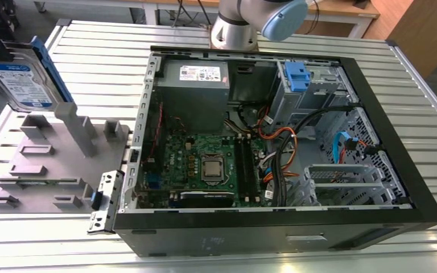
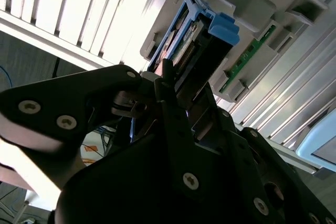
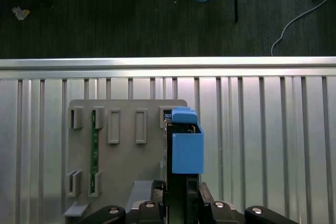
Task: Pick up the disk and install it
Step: 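Pick up the disk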
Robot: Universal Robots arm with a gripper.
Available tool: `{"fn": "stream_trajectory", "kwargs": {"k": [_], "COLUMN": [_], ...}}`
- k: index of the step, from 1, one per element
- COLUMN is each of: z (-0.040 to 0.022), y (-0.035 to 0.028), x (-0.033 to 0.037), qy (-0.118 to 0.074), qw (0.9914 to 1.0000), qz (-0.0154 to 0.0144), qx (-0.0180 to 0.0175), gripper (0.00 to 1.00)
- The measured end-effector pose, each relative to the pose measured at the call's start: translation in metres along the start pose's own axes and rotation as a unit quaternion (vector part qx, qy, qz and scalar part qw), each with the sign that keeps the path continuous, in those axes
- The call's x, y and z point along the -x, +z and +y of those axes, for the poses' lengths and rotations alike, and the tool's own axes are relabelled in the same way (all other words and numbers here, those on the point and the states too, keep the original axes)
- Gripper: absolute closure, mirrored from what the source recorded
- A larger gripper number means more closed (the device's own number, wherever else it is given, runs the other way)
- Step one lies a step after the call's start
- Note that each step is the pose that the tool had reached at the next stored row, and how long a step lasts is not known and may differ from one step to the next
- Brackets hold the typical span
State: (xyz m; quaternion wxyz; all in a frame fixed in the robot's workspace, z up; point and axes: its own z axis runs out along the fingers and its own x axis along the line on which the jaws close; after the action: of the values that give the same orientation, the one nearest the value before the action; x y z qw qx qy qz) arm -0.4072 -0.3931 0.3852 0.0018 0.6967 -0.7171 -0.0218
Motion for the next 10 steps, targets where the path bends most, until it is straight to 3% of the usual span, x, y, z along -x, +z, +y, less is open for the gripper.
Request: {"fn": "stream_trajectory", "kwargs": {"k": [5,10], "z": [0.0,0.0002], "y": [-0.0004,-0.0052], "x": [0.0,0.0001], "qy": [0.0,0.0], "qw": [1.0,1.0], "qz": [0.0001,0.0], "qx": [0.0001,0.0], "gripper": [0.65,0.65]}}
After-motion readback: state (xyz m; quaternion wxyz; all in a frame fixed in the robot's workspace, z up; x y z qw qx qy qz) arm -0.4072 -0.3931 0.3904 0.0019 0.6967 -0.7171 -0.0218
